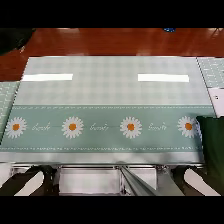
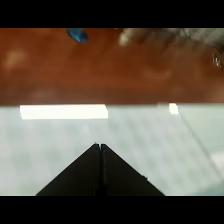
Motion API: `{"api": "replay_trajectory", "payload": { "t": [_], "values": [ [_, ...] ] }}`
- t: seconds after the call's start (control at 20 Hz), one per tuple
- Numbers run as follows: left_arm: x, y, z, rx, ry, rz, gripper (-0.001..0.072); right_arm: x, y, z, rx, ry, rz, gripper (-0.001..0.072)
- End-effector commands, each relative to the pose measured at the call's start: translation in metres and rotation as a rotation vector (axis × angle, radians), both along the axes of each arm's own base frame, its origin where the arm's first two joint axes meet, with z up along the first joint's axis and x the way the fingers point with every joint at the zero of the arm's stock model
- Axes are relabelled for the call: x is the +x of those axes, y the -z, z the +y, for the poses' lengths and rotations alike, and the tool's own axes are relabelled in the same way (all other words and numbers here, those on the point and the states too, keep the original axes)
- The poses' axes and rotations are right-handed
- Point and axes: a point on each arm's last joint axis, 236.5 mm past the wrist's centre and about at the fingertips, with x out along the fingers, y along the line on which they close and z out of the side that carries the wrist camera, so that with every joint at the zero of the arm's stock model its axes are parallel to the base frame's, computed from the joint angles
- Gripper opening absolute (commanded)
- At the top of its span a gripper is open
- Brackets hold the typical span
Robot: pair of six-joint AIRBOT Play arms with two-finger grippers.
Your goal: Fold the shirts.
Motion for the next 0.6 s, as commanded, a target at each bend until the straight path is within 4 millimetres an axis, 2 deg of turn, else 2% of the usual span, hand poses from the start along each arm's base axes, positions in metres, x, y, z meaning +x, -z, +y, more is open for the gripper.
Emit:
{"api": "replay_trajectory", "payload": {
  "t": [0.0, 0.05, 0.1, 0.2, 0.3, 0.55],
  "values": [
    [-0.013, 0.091, -0.015, 0.355, 0.049, 0.324, 0.0019, 0.039, 0.048, 0.083, -0.301, -0.285, 0.080, 0.0017],
    [-0.018, 0.126, 0.000, 0.502, -0.012, 0.397, 0.0020, 0.034, 0.071, 0.096, -0.403, -0.359, 0.142, 0.0017],
    [-0.019, 0.150, 0.013, 0.587, -0.069, 0.444, 0.0020, 0.031, 0.091, 0.104, -0.489, -0.404, 0.184, 0.0017],
    [-0.023, 0.177, 0.022, 0.629, -0.100, 0.501, 0.0020, 0.028, 0.120, 0.111, -0.556, -0.444, 0.246, 0.0017],
    [-0.024, 0.182, 0.023, 0.630, -0.097, 0.514, 0.0020, 0.022, 0.136, 0.108, -0.545, -0.428, 0.314, 0.0017],
    [-0.023, 0.182, 0.022, 0.630, -0.097, 0.512, 0.0021, 0.022, 0.139, 0.115, -0.515, -0.432, 0.314, 0.0017]
  ]
}}
